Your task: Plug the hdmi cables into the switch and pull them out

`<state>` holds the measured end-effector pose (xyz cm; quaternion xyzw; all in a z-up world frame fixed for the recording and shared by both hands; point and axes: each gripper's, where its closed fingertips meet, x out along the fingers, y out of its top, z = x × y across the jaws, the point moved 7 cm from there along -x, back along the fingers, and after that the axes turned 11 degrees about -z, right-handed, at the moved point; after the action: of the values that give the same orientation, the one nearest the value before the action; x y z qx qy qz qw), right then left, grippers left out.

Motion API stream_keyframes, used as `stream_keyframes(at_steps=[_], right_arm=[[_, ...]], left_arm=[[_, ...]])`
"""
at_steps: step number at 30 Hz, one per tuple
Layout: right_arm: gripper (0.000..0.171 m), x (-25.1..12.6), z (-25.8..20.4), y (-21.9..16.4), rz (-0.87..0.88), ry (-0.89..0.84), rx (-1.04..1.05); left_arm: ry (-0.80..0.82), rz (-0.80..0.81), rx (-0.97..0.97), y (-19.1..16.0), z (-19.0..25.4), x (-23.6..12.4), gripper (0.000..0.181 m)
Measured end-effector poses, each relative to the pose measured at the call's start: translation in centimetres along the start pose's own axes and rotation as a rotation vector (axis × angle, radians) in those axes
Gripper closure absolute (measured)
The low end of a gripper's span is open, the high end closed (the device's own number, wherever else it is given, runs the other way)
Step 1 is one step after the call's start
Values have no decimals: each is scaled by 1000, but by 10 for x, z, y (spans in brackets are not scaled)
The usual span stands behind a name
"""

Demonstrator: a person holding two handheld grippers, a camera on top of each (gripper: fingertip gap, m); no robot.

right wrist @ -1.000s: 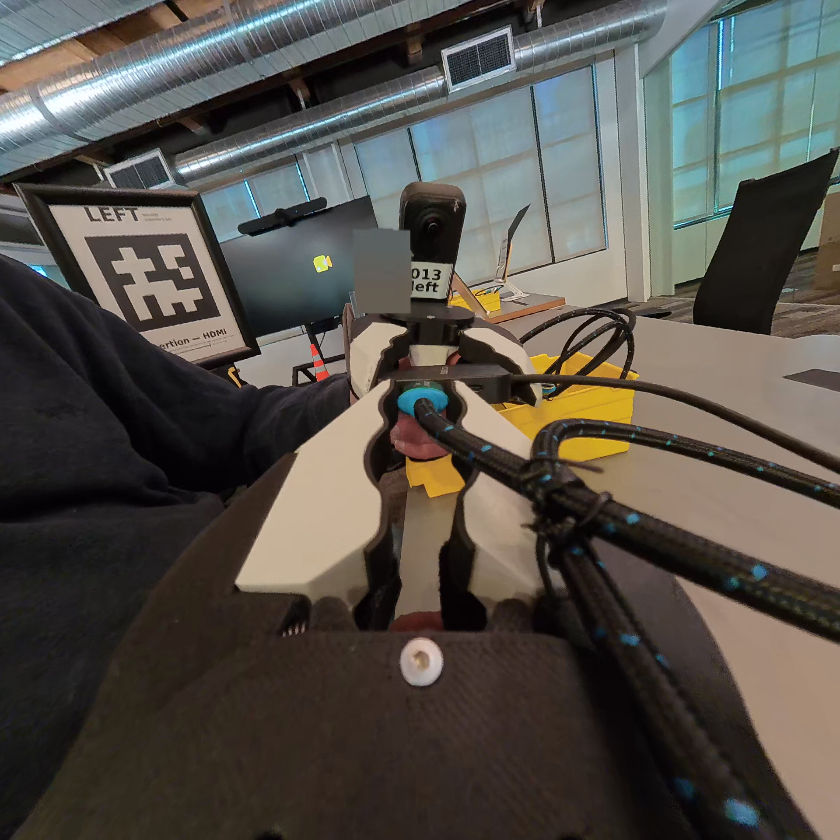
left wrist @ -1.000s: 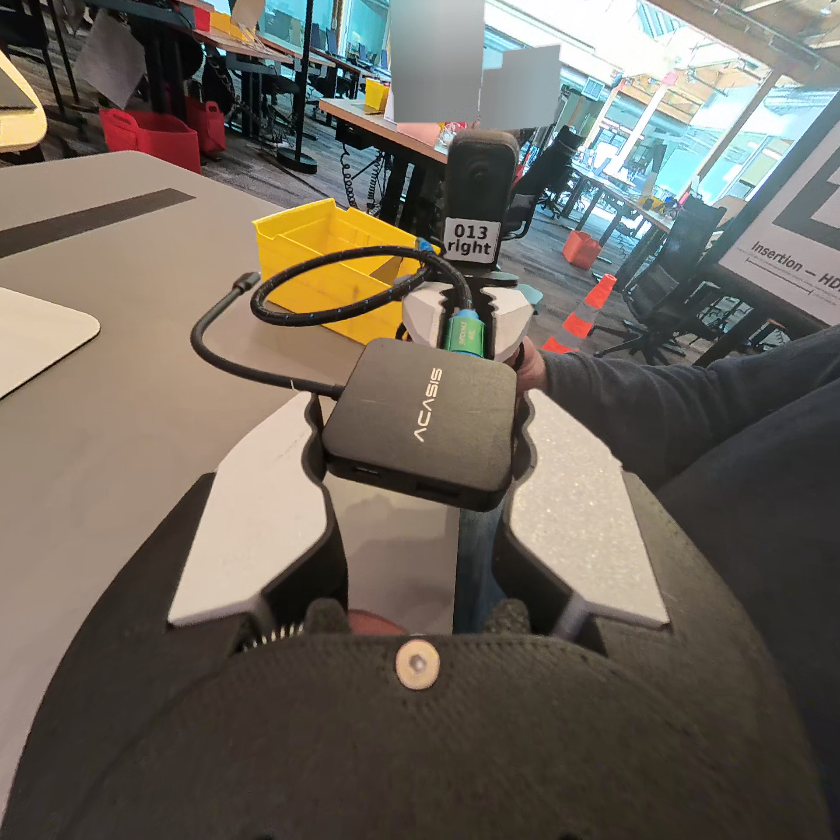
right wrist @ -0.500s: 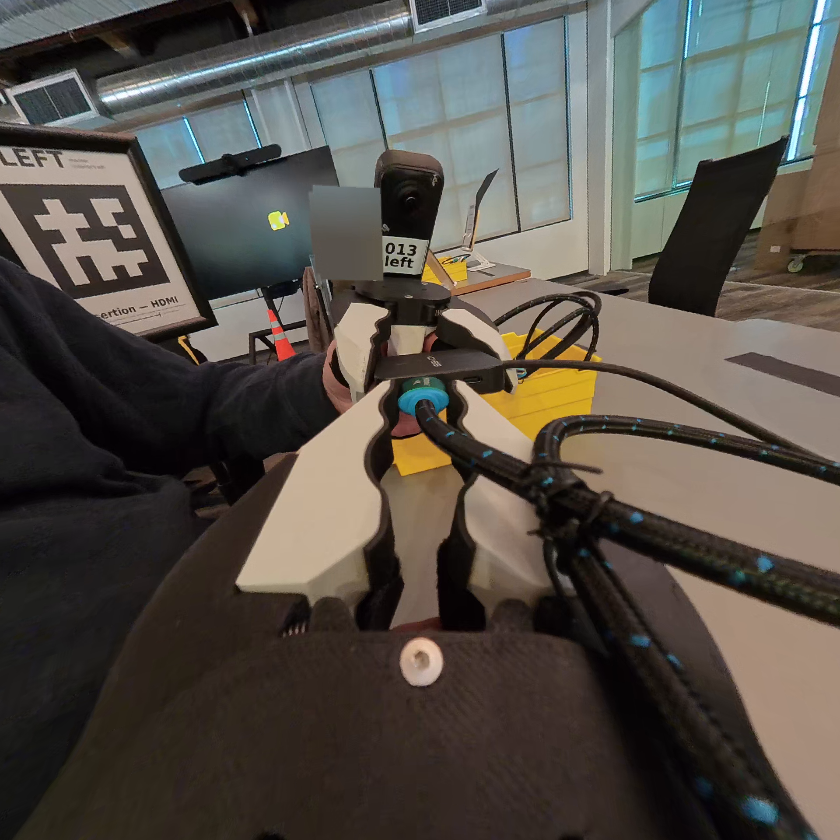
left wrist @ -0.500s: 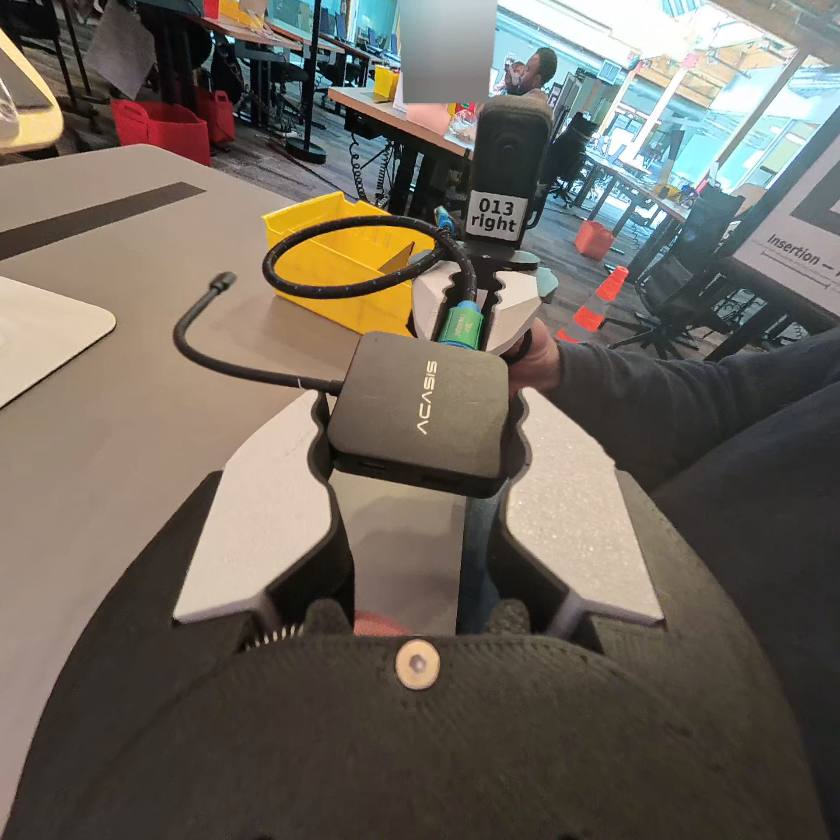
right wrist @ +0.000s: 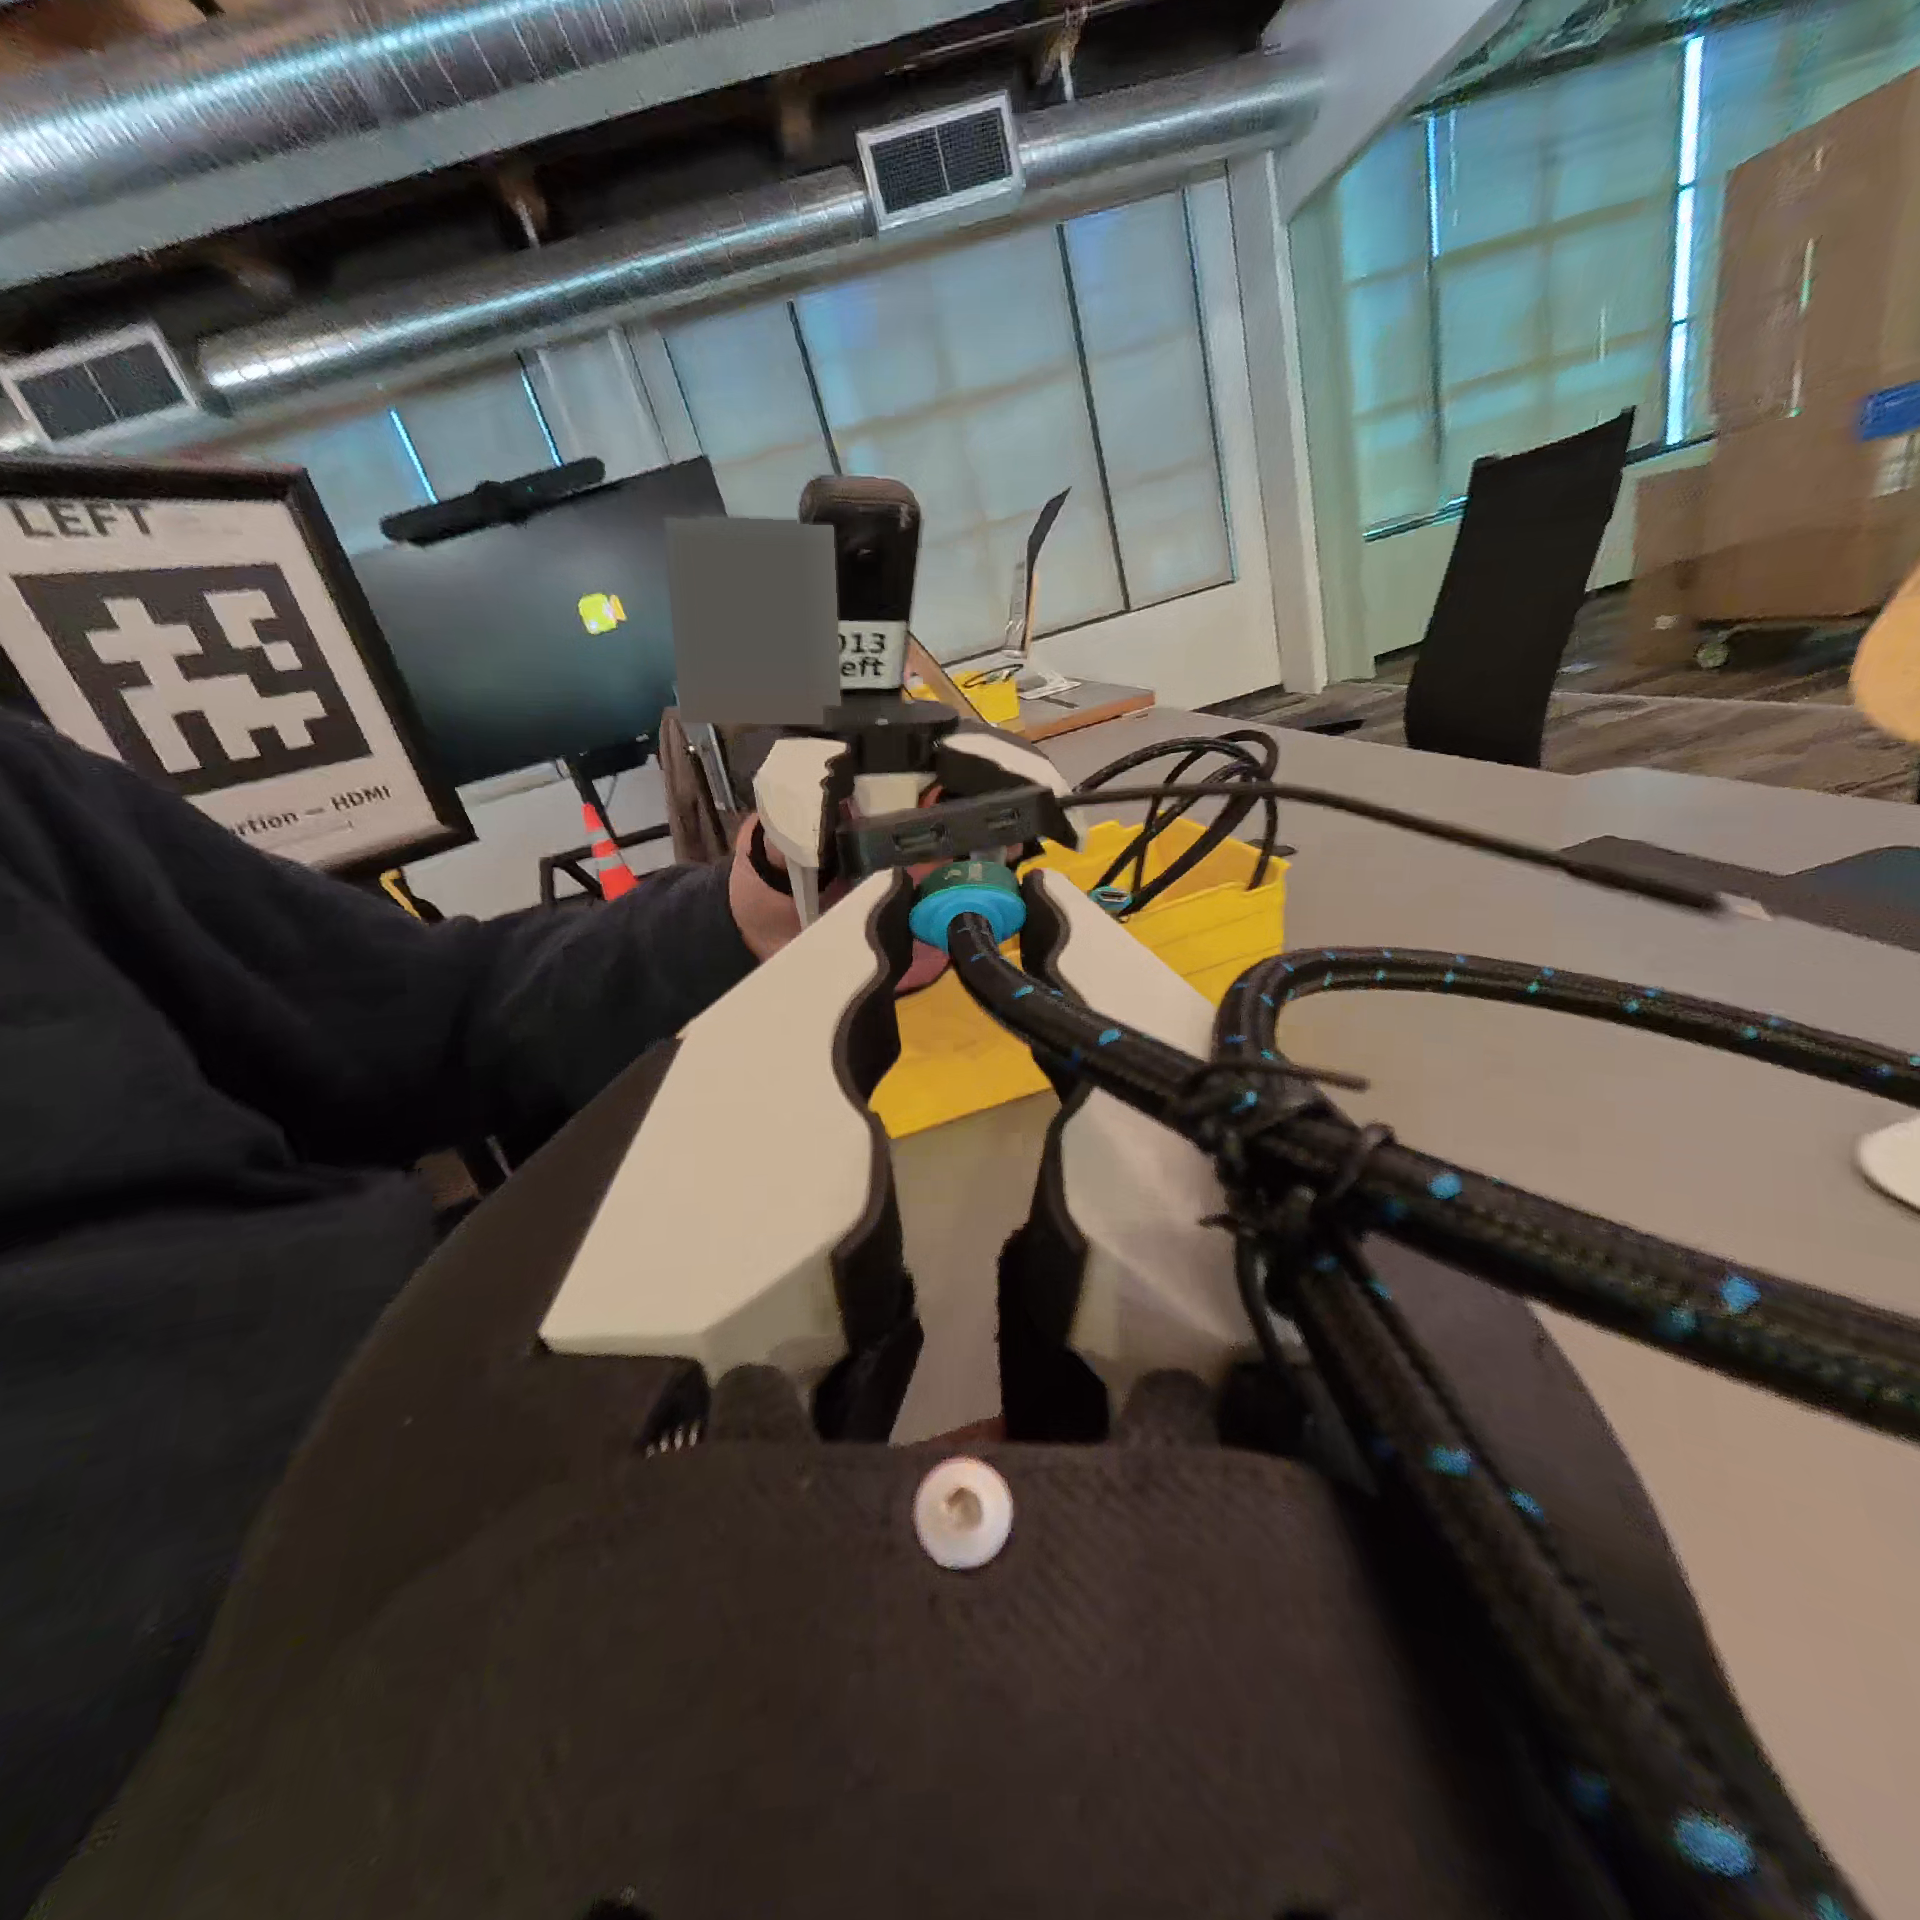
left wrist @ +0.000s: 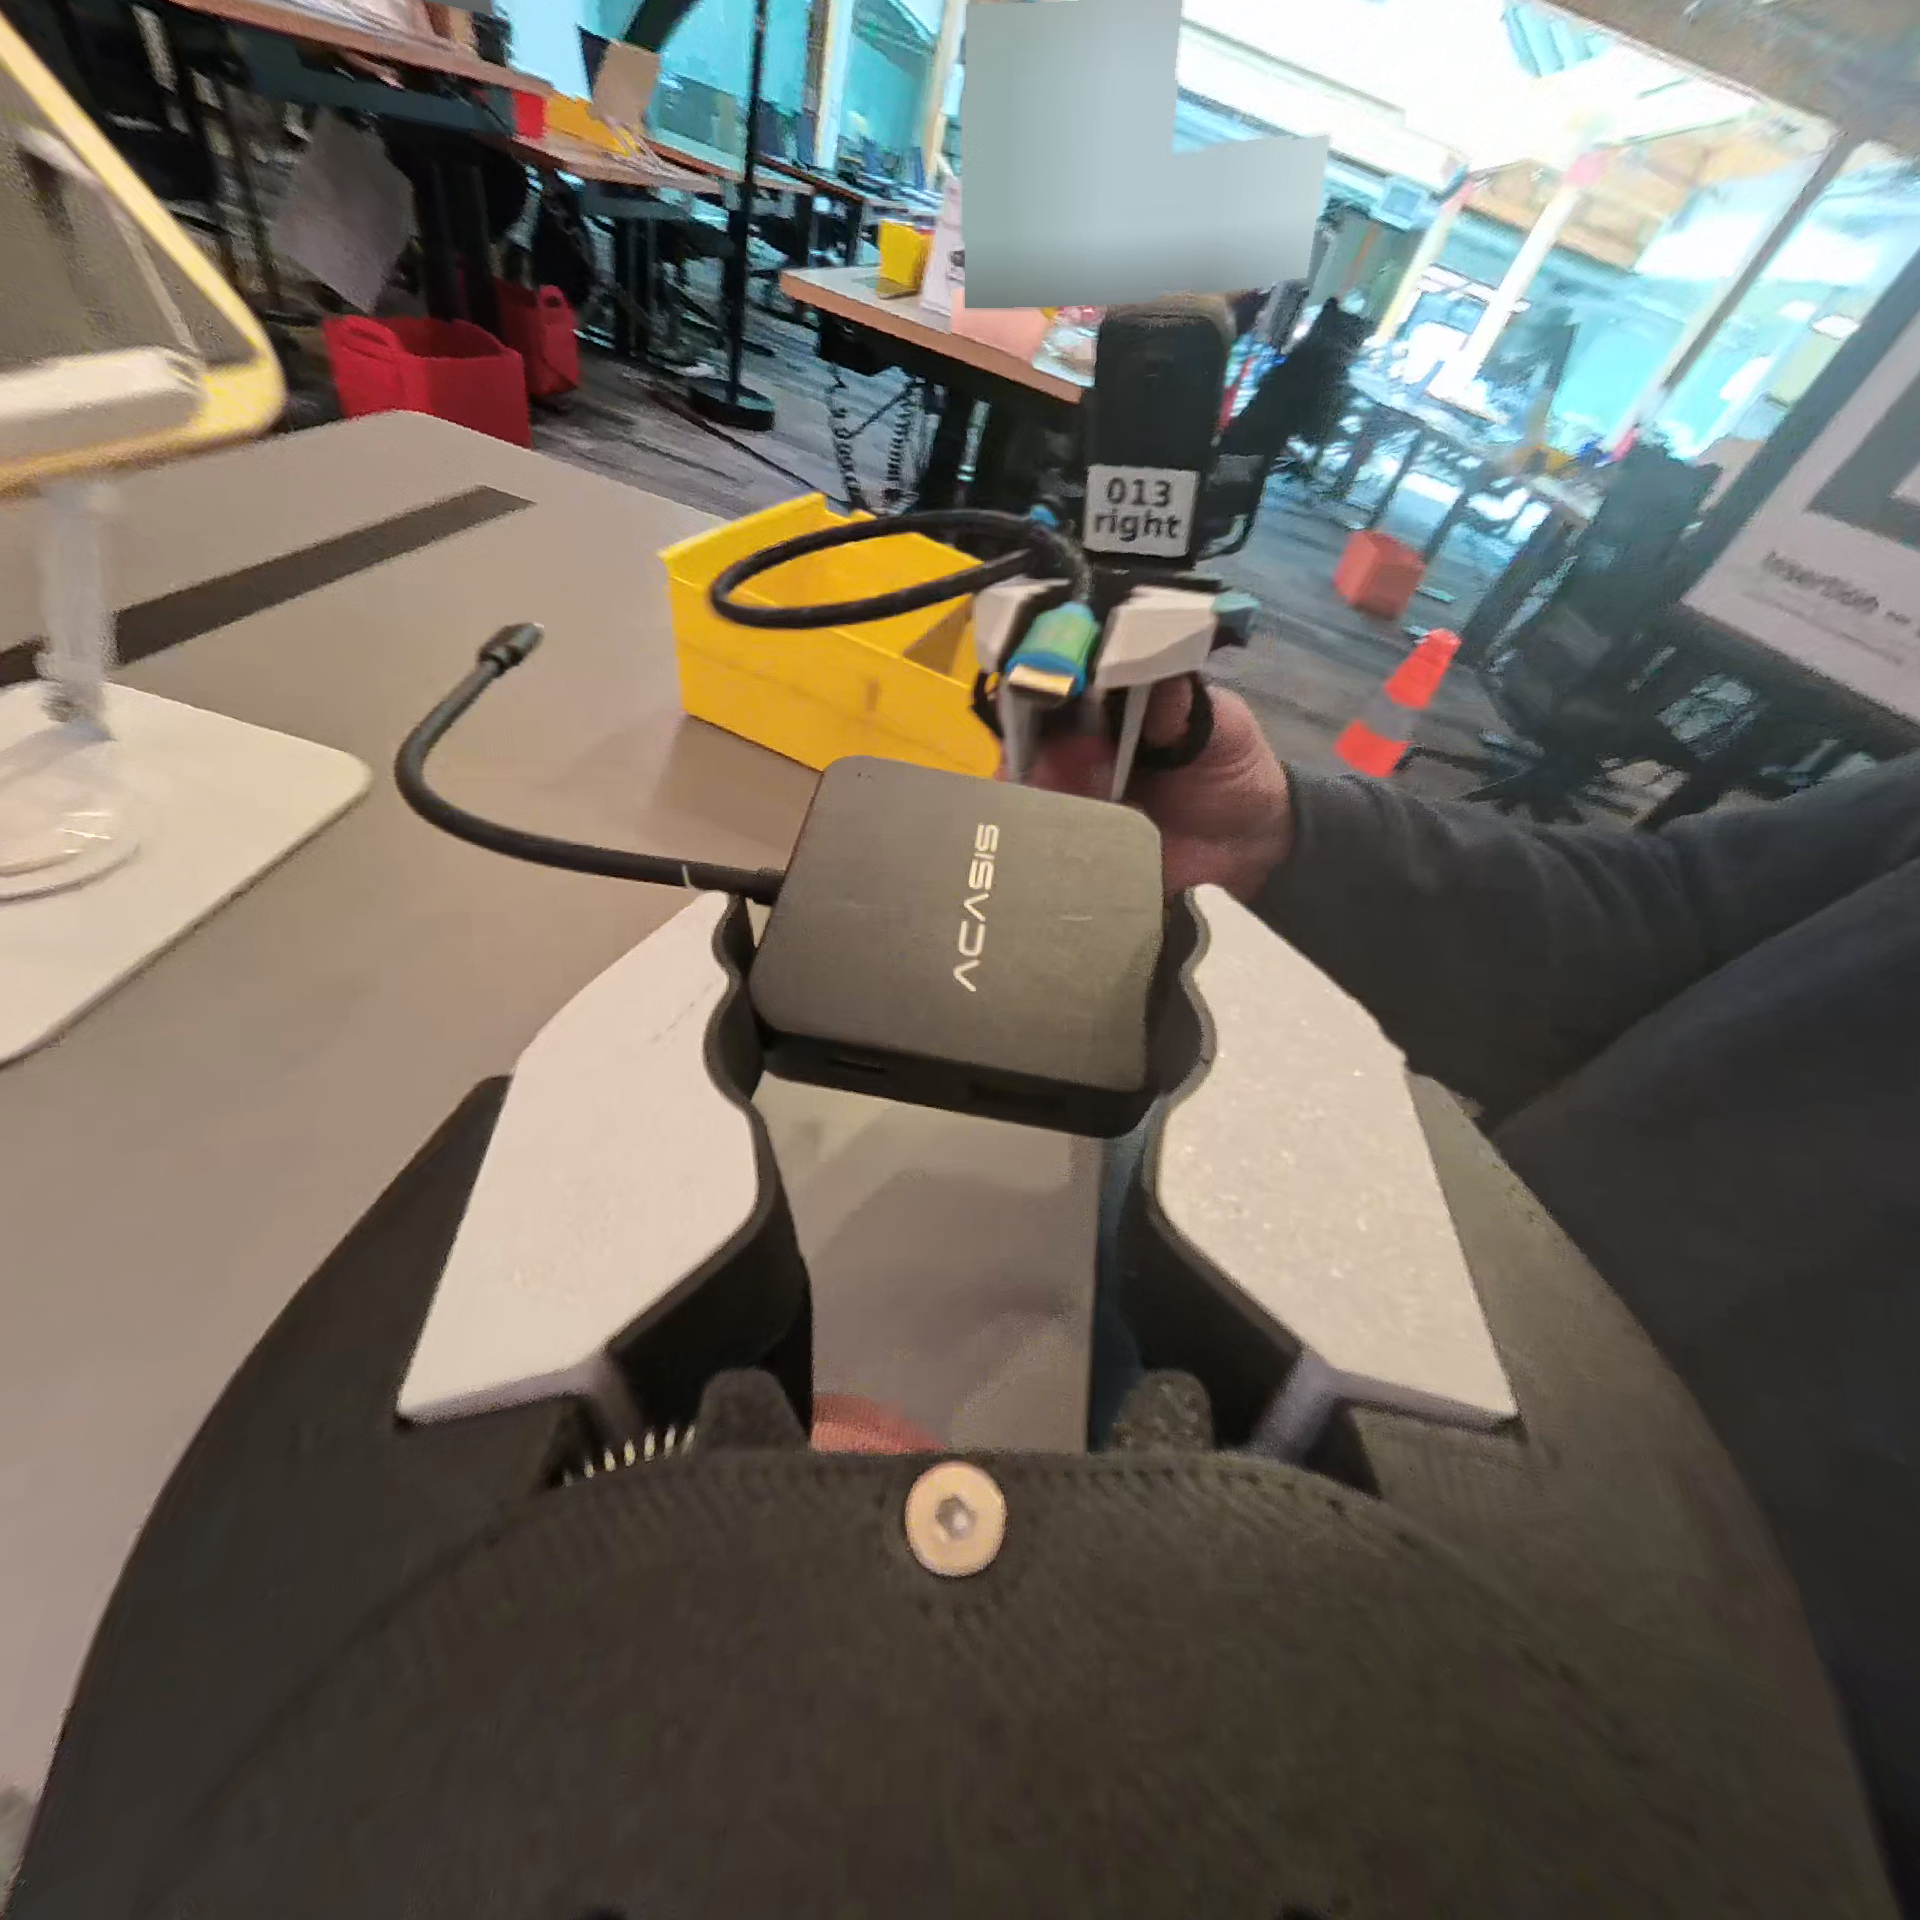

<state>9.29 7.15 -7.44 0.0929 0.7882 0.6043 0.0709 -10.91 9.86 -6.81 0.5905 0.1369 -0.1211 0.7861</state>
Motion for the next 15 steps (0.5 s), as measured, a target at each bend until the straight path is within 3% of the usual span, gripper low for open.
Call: stream_keyframes(at_steps=[10,15], right_arm=[[153,27,-18,-12,-271,-35,-102],[152,-8,-19,3,-457,-220,-125]], left_arm=[[99,-36,35,2,-7,-10,106],[120,-5,40,8,-10,-24,106]])
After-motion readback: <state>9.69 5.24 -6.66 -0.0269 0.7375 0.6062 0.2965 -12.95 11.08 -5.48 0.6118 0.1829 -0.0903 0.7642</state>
